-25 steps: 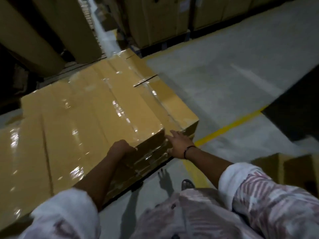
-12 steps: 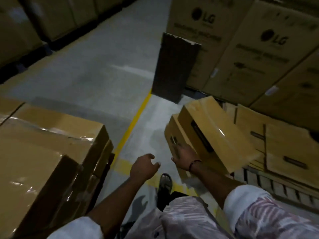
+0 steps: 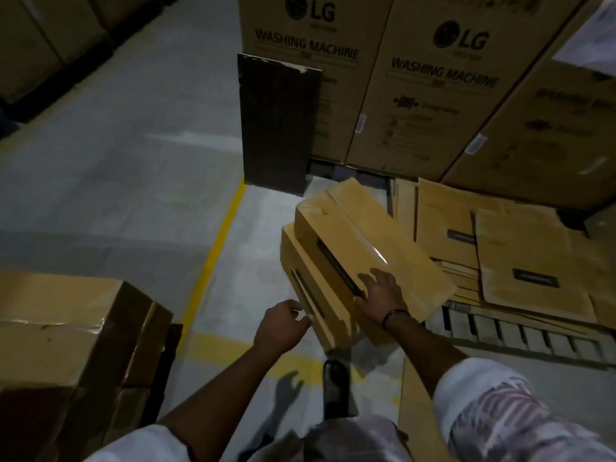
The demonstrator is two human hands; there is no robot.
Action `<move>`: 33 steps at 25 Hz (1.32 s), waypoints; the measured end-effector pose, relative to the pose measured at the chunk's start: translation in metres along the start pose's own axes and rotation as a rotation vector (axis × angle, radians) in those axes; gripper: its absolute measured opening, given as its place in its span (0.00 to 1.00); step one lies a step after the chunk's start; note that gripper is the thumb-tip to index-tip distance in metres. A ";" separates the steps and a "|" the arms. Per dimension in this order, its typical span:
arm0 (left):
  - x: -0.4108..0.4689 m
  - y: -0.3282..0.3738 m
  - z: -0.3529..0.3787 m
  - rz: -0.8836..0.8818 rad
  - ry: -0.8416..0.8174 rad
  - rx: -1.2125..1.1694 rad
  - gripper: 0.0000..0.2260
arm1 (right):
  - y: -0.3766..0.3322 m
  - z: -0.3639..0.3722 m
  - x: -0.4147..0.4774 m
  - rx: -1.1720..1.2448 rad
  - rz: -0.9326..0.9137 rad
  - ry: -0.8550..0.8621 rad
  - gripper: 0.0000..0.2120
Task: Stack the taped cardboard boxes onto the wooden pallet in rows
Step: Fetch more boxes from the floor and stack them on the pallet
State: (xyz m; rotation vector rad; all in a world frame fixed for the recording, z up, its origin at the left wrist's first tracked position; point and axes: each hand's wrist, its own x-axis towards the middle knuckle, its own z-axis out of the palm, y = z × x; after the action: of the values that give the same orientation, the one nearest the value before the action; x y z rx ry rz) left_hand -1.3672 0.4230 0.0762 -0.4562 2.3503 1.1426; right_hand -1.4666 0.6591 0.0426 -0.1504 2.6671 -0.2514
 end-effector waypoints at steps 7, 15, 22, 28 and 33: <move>0.098 0.095 0.060 -0.055 -0.020 -0.045 0.31 | 0.104 -0.046 0.122 -0.126 -0.029 -0.043 0.33; 0.224 0.139 0.129 -0.227 0.013 -0.004 0.48 | 0.163 -0.057 0.246 -0.218 -0.172 -0.166 0.37; 0.270 0.139 0.168 -0.346 0.078 -0.196 0.51 | 0.178 -0.028 0.288 0.008 -0.123 -0.191 0.40; 0.254 0.138 0.142 -0.349 0.203 -0.284 0.41 | 0.155 -0.033 0.274 -0.067 -0.254 -0.136 0.36; 0.211 0.112 0.070 -0.454 0.372 -0.225 0.40 | 0.057 -0.061 0.254 -0.191 -0.483 -0.036 0.30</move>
State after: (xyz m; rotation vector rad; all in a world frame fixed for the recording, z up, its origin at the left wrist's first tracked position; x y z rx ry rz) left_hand -1.5766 0.5279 -0.0073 -1.3052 2.2392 1.1740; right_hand -1.7234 0.6862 -0.0243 -0.8529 2.5776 -0.1397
